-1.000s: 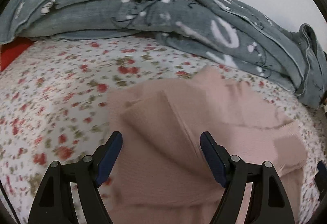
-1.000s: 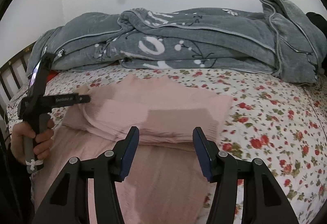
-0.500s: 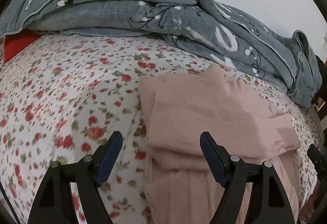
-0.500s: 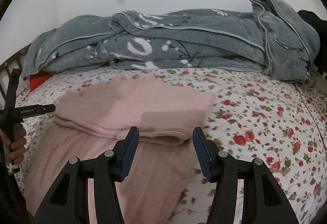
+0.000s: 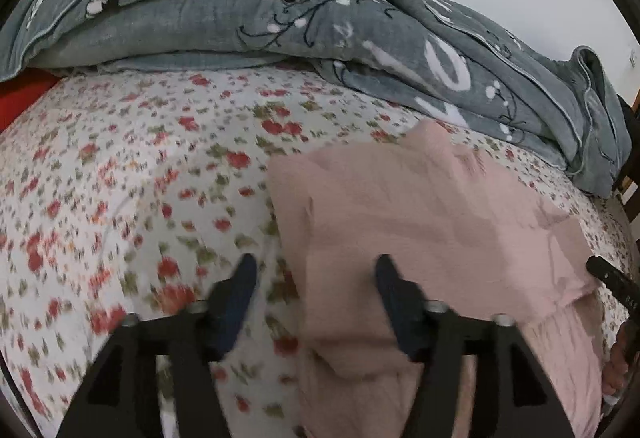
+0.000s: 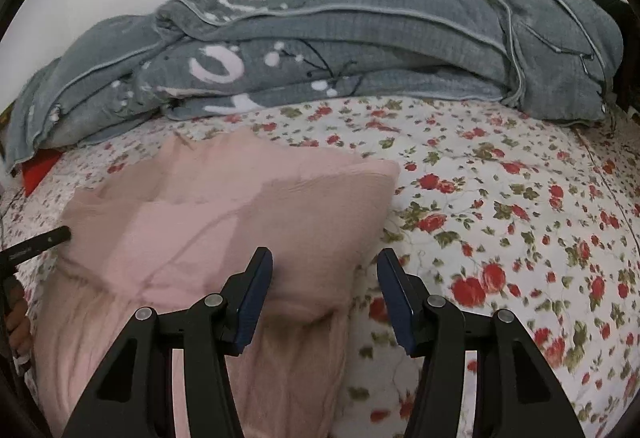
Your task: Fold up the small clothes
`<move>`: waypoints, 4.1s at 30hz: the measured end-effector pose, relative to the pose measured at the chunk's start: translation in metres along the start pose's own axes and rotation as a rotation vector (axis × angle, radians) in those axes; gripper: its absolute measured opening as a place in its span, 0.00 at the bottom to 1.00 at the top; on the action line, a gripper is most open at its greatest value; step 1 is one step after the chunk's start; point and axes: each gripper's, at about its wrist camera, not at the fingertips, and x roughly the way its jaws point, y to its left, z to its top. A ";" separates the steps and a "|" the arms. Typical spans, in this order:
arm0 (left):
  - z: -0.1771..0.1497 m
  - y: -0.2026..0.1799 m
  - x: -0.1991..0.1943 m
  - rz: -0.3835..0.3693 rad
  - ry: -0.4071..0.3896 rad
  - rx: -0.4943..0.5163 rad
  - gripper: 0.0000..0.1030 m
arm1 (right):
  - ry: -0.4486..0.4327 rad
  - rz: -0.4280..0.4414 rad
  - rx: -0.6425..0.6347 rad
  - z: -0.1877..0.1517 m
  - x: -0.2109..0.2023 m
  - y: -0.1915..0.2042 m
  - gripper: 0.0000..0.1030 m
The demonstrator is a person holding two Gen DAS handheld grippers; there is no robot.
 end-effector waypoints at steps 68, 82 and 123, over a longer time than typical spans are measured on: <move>-0.225 -0.017 -0.158 -0.127 0.108 -0.011 0.49 | 0.078 0.059 -0.053 -0.245 -0.168 0.035 0.44; -0.241 -0.026 -0.157 -0.125 0.128 0.003 0.19 | 0.101 0.087 -0.079 -0.256 -0.154 0.048 0.13; -0.237 -0.022 -0.181 -0.112 0.066 -0.028 0.08 | 0.047 0.147 0.013 -0.250 -0.174 0.042 0.05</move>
